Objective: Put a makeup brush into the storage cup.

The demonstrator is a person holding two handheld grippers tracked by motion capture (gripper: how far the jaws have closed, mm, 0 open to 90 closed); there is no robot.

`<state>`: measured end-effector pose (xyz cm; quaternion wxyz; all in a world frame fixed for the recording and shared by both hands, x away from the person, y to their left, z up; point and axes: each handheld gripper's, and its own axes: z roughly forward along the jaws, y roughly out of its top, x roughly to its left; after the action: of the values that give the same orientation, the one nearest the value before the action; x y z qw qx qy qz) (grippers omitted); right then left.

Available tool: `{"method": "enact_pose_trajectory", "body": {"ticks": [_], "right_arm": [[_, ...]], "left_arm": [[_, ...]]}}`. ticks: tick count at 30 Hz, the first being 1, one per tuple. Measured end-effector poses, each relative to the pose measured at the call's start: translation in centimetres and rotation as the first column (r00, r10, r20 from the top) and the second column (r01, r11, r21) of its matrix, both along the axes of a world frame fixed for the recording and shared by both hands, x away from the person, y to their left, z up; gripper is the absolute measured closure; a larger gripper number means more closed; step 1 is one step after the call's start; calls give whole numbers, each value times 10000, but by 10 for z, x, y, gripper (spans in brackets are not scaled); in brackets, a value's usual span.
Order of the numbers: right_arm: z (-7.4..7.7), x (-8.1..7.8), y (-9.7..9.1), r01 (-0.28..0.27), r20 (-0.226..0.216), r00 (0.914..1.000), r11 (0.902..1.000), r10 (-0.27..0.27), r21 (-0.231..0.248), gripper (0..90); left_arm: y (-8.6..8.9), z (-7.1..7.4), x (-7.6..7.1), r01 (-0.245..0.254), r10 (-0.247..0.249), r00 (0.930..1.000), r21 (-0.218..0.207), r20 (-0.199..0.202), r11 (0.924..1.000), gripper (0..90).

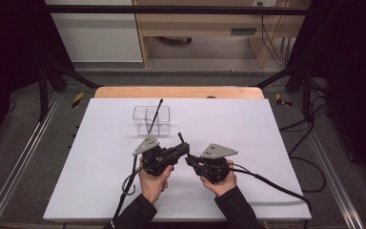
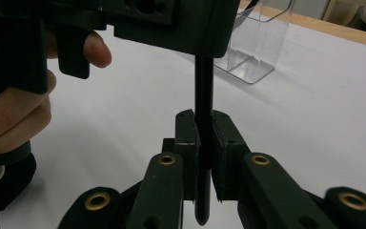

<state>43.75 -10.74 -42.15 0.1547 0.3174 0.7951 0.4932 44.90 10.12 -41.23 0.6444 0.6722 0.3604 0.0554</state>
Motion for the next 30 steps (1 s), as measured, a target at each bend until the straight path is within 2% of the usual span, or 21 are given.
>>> {"method": "enact_pose_trajectory", "body": {"ticks": [7,18,26,27,30], "right_arm": [[0,0,0,-42,9,10000,10000,42,22,824],[5,0,-3,73,111,9999,9999,-73,83,519],[9,0,-6,183,46,9998,9997,-184,186,394],[9,1,-7,244,18,9997,9996,-244,166,355],[8,2,-9,287,-69,9996,9993,-286,218,332]], "left_arm": [[0,1,-2,68,-68,9999,16,112,10000,830],[9,8,-1,-184,147,9986,714,514,9973,830],[24,14,-2,-380,303,9972,1148,677,9927,830],[29,15,-2,-435,344,9967,1264,734,9910,830],[36,16,-3,-548,450,9962,1363,743,9891,830]]}}
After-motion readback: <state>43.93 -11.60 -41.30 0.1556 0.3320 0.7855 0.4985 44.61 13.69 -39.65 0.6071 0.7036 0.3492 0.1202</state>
